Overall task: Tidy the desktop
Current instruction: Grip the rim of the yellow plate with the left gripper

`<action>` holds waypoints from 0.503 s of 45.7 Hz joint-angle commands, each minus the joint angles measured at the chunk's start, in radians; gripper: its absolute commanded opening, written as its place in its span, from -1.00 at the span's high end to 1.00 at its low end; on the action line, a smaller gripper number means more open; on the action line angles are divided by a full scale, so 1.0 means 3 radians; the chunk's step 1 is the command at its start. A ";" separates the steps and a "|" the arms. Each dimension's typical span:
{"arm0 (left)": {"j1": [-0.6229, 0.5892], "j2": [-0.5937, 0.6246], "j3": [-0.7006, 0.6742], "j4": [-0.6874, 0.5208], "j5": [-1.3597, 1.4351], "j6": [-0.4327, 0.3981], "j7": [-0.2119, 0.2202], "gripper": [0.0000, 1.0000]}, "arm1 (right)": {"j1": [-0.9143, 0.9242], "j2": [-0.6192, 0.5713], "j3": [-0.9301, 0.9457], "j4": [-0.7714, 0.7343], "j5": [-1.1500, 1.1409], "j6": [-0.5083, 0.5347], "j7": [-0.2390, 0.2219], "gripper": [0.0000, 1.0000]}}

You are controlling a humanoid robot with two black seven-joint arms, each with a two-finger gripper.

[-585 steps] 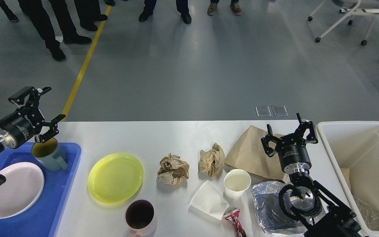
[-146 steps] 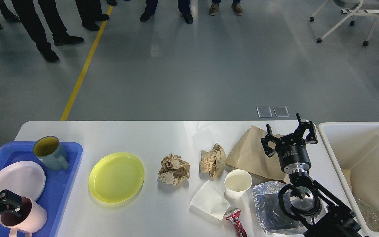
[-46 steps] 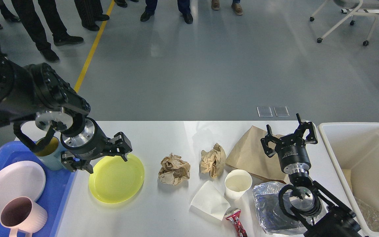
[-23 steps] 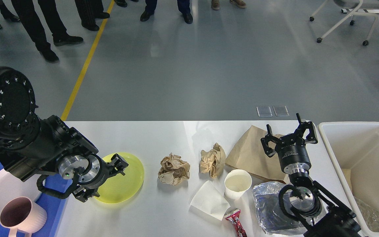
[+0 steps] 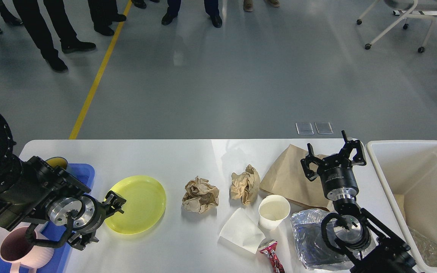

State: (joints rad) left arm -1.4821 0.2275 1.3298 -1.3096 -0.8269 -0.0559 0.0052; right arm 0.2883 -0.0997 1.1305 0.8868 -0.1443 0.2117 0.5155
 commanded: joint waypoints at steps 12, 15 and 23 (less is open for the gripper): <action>0.0389 0.0075 -0.0434 0.0259 -0.0015 0.0396 0.0013 -0.86 | 0.0000 0.0000 0.0000 0.0000 0.0000 0.0000 0.0000 -1.00; 0.0395 0.0101 -0.0485 0.0264 -0.0041 0.0416 0.0013 -0.85 | 0.0000 0.0000 0.0000 0.0000 0.0000 0.0000 0.0000 -1.00; 0.0405 0.0167 -0.0495 0.0269 -0.0056 0.0427 0.0013 -0.74 | 0.0000 0.0000 0.0000 0.0000 0.0000 0.0000 0.0000 -1.00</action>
State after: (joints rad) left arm -1.3627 0.2720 1.1833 -1.2302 -0.8426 0.0704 0.0097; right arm 0.2883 -0.0999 1.1305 0.8867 -0.1448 0.2117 0.5155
